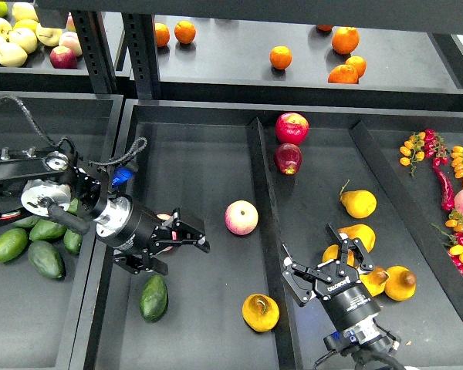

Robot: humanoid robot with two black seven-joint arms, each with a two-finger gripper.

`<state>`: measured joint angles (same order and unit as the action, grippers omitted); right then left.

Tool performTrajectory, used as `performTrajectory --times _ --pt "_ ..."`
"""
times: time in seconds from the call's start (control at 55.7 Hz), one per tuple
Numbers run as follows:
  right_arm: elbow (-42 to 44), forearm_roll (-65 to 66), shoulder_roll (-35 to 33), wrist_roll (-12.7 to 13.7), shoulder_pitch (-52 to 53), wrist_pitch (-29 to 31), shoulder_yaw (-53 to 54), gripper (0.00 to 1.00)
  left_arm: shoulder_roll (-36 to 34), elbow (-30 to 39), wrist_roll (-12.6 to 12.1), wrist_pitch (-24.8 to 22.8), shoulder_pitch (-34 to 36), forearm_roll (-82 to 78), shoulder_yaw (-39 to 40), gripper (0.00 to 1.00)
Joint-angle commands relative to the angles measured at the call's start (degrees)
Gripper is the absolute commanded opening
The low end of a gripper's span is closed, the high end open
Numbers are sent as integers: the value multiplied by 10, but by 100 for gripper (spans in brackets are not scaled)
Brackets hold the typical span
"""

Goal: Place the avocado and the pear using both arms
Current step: 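Move the left gripper toward the green avocado in the middle bin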

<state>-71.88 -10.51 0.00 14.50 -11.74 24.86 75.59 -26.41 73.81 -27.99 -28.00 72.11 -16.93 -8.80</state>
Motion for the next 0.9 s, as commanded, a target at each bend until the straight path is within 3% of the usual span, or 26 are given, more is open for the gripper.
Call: performTrajectory --times 0.0,0.574,0.879 --pt "-1 1 0 0 1 0 -4 100 21 -13 0 0 14 -22 -39 99" --pt "-8 -6 0 -1 91 -77 -2 100 201 -186 0 0 9 -80 -148 99" --pt "-8 -6 0 -2 90 -76 1 100 213 -207 0 0 2 -91 -181 99"
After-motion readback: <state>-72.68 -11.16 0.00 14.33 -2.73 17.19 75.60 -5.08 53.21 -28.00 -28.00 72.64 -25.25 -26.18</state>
